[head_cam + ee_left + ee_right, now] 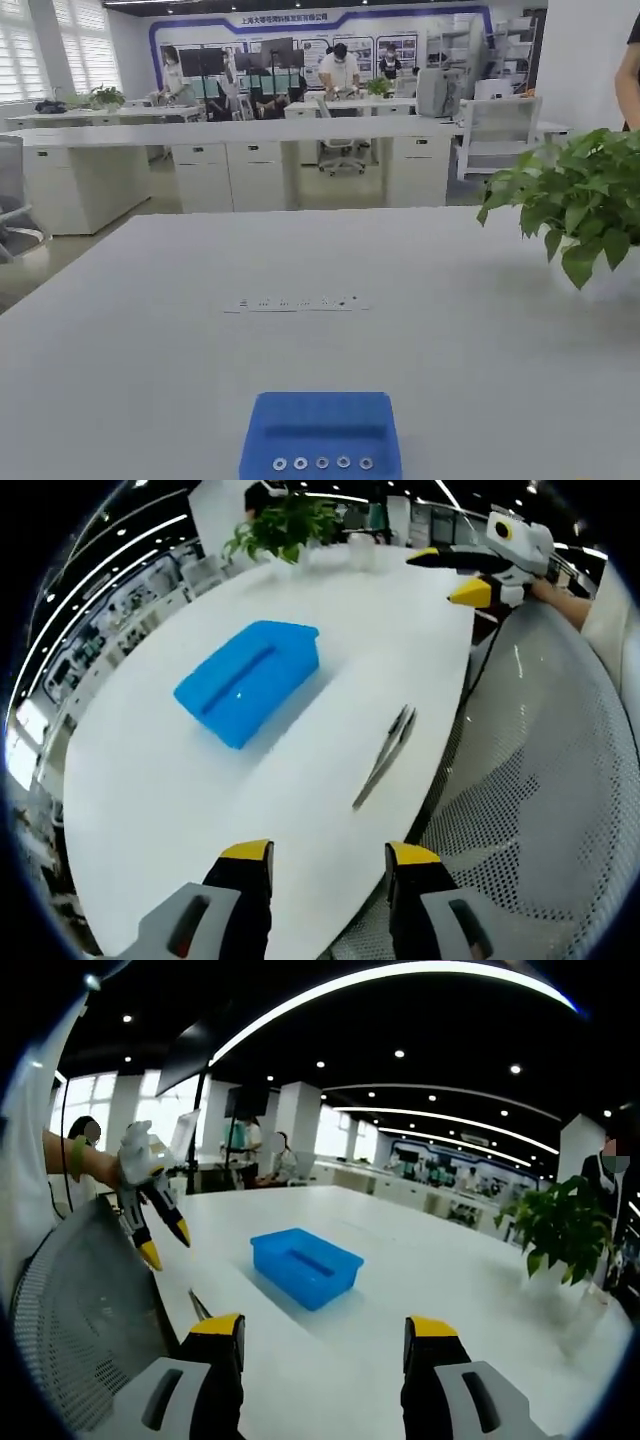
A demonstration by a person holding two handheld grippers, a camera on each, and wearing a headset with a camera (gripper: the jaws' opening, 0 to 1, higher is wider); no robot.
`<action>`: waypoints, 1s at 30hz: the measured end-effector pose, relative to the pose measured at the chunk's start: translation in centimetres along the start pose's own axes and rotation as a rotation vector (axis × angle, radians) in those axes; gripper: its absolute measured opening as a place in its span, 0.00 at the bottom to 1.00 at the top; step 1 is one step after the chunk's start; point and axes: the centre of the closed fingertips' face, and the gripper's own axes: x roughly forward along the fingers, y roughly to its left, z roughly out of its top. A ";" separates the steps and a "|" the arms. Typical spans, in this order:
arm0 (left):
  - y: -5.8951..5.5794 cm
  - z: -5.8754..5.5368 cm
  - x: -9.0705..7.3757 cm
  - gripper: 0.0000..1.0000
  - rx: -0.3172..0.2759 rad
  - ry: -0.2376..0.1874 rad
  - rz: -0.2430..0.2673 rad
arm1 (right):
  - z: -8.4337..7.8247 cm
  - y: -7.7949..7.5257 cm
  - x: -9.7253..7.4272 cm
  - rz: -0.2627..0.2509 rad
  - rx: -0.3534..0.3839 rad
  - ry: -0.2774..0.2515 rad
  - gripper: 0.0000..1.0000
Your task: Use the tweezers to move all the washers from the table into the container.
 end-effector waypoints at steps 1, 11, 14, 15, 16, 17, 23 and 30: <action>0.3 0.3 -0.3 0.46 -0.030 -0.039 0.022 | 0.0 -0.1 0.0 -0.004 0.000 -0.002 0.63; 4.2 4.1 -4.4 0.68 -0.227 -0.448 0.238 | -0.1 0.2 0.2 0.012 0.001 0.009 0.66; 5.0 4.8 -5.3 0.75 -0.265 -0.539 0.285 | -0.1 0.3 0.3 0.013 0.004 0.011 0.67; 5.1 5.2 -5.6 0.78 -0.271 -0.573 0.294 | -0.1 0.3 0.3 0.013 0.004 0.011 0.67; 5.2 5.6 -6.0 0.82 -0.272 -0.611 0.302 | -0.1 0.3 0.3 0.011 0.005 0.009 0.68; 5.3 6.0 -6.5 0.87 -0.276 -0.653 0.315 | 0.0 0.2 0.3 0.009 0.006 0.004 0.69; 6.1 7.3 -9.0 0.99 -0.354 -0.861 0.369 | 1.1 -0.1 0.3 -0.011 0.008 -0.058 0.76; 6.5 7.9 -9.8 0.99 -0.436 -0.986 0.367 | 3.7 -0.9 -0.3 -0.050 0.040 -0.225 0.92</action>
